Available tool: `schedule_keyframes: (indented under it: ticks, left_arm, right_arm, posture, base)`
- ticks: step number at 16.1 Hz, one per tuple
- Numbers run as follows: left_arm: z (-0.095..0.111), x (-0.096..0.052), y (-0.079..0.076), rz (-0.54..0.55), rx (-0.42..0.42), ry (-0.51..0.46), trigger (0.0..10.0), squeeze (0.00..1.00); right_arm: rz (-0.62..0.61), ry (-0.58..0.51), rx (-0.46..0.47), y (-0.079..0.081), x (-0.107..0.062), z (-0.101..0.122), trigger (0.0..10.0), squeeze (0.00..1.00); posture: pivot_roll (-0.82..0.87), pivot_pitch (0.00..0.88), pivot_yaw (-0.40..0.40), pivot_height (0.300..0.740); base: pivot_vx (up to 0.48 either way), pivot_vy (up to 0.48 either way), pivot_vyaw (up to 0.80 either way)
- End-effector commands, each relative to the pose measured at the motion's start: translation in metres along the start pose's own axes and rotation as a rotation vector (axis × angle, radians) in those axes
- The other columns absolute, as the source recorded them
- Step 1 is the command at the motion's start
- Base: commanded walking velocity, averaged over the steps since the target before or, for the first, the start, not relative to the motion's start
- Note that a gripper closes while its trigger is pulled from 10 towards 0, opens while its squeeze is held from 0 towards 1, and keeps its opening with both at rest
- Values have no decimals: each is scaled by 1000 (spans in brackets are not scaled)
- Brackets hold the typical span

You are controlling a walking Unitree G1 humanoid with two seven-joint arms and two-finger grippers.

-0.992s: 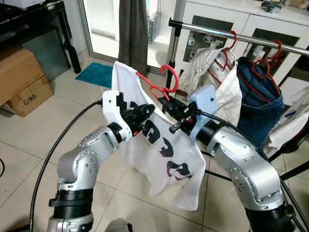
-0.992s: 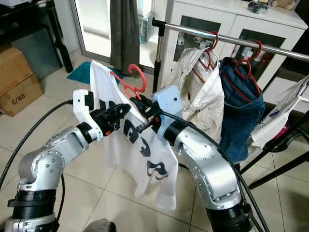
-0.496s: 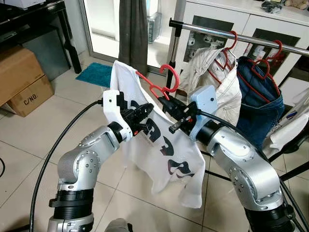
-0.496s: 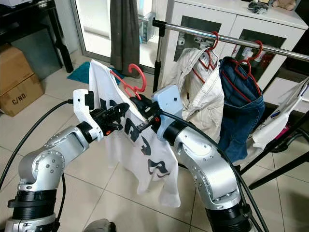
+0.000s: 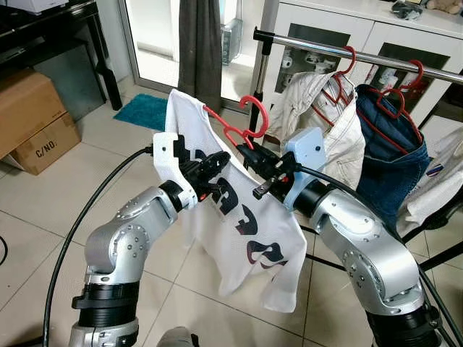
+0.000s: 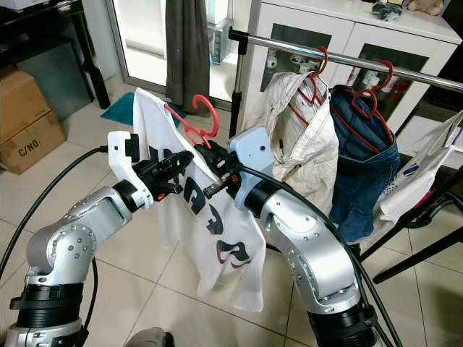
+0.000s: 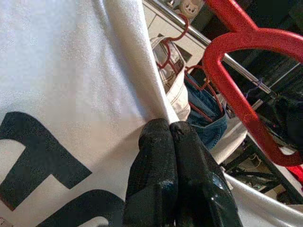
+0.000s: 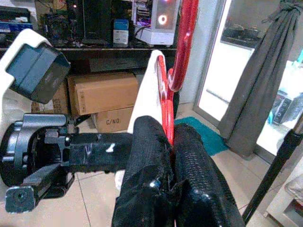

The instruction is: Hang hanger

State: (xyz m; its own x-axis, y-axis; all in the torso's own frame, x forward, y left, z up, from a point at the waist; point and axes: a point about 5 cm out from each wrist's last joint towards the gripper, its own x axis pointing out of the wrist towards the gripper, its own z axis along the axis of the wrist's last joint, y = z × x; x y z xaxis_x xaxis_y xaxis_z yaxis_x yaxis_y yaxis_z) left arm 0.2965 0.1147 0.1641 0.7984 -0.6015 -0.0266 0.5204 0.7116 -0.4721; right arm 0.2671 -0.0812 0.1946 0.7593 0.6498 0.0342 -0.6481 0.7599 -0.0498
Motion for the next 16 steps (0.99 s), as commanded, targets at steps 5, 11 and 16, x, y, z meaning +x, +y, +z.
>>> schedule_keyframes:
  ticks: [5, 11, 16]
  left_arm:
    - [18, -11, 0, 48, 9, -151, 0, 0]
    - [17, -30, -1, 58, 34, -151, 0, 0]
    - [30, -10, 2, 180, 488, -141, 10000, 1000]
  right_arm:
    - [-135, 30, -46, -18, -5, -2, 0, 0]
    - [-193, 50, -59, -25, -5, -6, 0, 0]
    - [-108, -17, 15, -14, -2, 2, 0, 0]
  posture:
    - [116, 0, -27, 740]
    - [128, 0, -28, 740]
    - [128, 0, -29, 740]
  base:
    - [0, 0, 0]
    - [0, 0, 0]
    - [0, 0, 0]
